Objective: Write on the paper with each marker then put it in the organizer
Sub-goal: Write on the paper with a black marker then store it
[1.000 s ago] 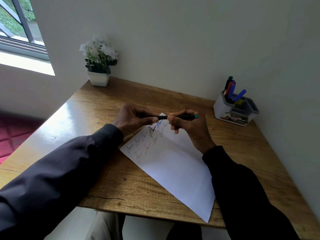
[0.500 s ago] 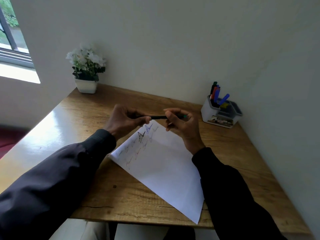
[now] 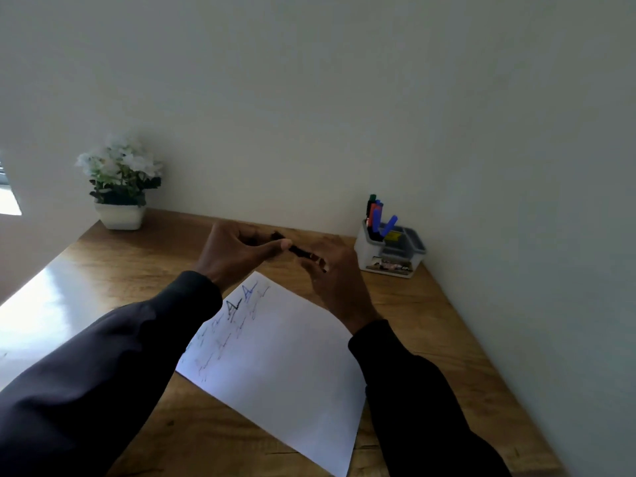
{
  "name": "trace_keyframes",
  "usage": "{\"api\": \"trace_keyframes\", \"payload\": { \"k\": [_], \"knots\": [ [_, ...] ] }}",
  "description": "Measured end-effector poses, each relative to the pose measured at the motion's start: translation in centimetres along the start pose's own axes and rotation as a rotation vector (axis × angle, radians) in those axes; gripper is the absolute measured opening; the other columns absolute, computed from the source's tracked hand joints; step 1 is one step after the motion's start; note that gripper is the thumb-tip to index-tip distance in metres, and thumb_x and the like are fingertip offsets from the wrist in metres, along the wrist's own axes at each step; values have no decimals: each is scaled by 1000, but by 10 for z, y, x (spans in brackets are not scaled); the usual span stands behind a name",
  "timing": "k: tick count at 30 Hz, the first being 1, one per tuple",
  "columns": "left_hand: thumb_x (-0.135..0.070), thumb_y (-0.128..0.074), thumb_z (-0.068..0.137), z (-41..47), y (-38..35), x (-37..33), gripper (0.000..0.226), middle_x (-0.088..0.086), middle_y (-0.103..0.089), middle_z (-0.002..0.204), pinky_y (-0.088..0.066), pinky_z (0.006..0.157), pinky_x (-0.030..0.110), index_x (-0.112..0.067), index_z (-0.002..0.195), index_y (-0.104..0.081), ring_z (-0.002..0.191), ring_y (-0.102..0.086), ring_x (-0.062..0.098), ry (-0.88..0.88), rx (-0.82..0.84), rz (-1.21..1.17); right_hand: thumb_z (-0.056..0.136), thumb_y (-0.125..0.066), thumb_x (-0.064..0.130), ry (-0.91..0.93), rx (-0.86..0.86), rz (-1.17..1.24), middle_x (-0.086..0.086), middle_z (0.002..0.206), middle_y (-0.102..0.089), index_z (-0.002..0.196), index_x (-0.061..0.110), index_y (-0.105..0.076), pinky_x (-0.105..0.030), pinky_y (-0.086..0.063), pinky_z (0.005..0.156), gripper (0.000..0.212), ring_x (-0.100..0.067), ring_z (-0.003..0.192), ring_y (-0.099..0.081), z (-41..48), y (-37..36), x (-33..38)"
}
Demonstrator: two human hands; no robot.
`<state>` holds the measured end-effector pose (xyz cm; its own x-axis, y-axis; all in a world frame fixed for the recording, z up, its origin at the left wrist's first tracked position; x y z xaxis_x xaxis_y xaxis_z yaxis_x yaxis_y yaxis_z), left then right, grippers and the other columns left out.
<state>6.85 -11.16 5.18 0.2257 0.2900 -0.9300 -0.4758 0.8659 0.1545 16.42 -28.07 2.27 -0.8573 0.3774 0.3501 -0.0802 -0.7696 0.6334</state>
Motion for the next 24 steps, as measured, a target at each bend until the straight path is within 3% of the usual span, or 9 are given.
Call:
{"api": "trace_keyframes", "payload": {
  "k": [4,6,10,14,16,19,24],
  "knots": [
    [-35,-84,74,5,4,6,25,-2,-77,74,-58,69,26,-11,80,-80,71,-74,10,30,-41,41,93,-74,13,-257,-137,72,-1,94,-72,104,4,-75,-8,-49,70,14,0,77,-64,2,26,-34],
    [-36,-83,73,4,15,19,26,-4,-77,73,-57,69,24,-11,79,-80,71,-74,8,78,-66,65,92,-73,8,-358,-224,79,1,89,-69,98,6,-73,-8,-50,68,6,5,77,-62,4,41,-55],
    [-30,-84,76,-5,40,50,16,-7,-76,68,-56,72,24,-16,80,-78,66,-73,4,209,-129,76,86,-77,5,-500,-405,14,-4,88,-72,98,3,-74,-6,-51,63,12,-5,70,-64,13,68,-89],
    [-28,-79,81,-12,53,70,21,4,-77,78,-58,72,32,-9,89,-77,77,-73,18,329,-147,100,86,-75,5,-587,-448,9,-12,88,-74,98,-2,-75,1,-42,56,14,-13,72,-65,27,80,-109],
    [-31,-78,83,-11,56,73,24,5,-77,79,-60,74,37,-8,90,-78,78,-73,22,359,-152,118,87,-74,6,-591,-429,-6,-15,92,-76,99,-1,-75,-1,-45,58,14,-15,74,-68,37,80,-116],
    [-30,-76,85,-11,55,71,22,4,-76,81,-54,66,29,-8,90,-78,77,-70,17,347,-143,142,89,-75,10,-583,-426,-21,-15,96,-77,100,1,-75,-18,-56,68,14,-14,79,-69,51,80,-119],
    [-29,-76,84,-12,55,71,22,4,-76,83,-57,80,37,-8,91,-78,83,-71,19,354,-142,142,91,-76,12,-567,-468,-49,-15,101,-77,105,-1,-74,-28,-60,77,19,-18,86,-72,62,83,-121]
  ]
}}
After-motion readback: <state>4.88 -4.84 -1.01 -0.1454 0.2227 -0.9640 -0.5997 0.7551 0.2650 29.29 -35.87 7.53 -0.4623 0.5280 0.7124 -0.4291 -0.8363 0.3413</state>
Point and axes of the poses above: each hand's wrist, its own z-axis towards the middle knuckle, its own y-axis out of the back of the hand, x = y × z, the point moved 2 cm from there along z, towards the middle knuckle
